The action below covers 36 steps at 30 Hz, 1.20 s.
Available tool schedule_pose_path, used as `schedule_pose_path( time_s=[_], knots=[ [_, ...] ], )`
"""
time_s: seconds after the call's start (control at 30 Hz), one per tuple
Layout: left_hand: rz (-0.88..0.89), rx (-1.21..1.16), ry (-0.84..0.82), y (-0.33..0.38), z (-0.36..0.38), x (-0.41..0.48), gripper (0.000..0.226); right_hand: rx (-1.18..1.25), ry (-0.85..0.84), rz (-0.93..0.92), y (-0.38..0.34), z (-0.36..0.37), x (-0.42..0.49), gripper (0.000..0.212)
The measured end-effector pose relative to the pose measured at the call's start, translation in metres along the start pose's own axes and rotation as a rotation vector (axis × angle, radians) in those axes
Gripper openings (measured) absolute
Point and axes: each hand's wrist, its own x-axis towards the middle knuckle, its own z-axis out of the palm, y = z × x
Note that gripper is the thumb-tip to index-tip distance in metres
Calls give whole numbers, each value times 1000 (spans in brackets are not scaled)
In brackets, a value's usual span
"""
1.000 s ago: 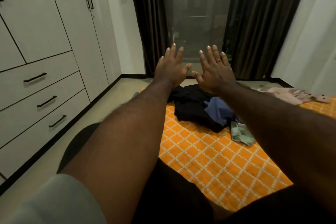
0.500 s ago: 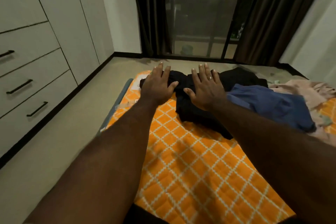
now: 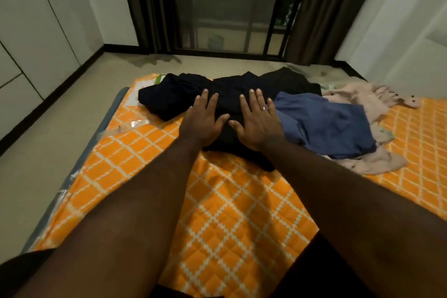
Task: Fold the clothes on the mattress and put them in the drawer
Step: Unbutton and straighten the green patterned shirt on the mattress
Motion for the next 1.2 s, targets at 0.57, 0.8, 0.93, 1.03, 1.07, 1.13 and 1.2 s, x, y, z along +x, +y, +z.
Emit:
schedule_pose_path(
  time_s=[0.57, 0.8, 0.93, 1.03, 1.07, 1.13, 1.2],
  knots=[
    [-115, -26, -122, 83, 58, -79, 72, 212, -100, 230, 46, 67, -89, 88],
    [-129, -12, -220, 93, 83, -80, 74, 389, -147, 556, 63, 80, -82, 116],
    [-67, 85, -210, 101, 104, -85, 75, 645, -111, 945, 68, 96, -66, 100],
    [97, 125, -93, 101, 113, -93, 66, 681, -185, 828, 70, 106, -72, 107],
    [189, 135, -45, 100, 117, -97, 61, 691, -190, 793, 69, 104, -73, 102],
    [333, 128, 24, 101, 121, -104, 54, 714, -178, 775, 68, 101, -74, 94],
    [358, 84, 16, 103, 127, -110, 50, 697, -168, 800, 63, 92, -75, 90]
  ],
)
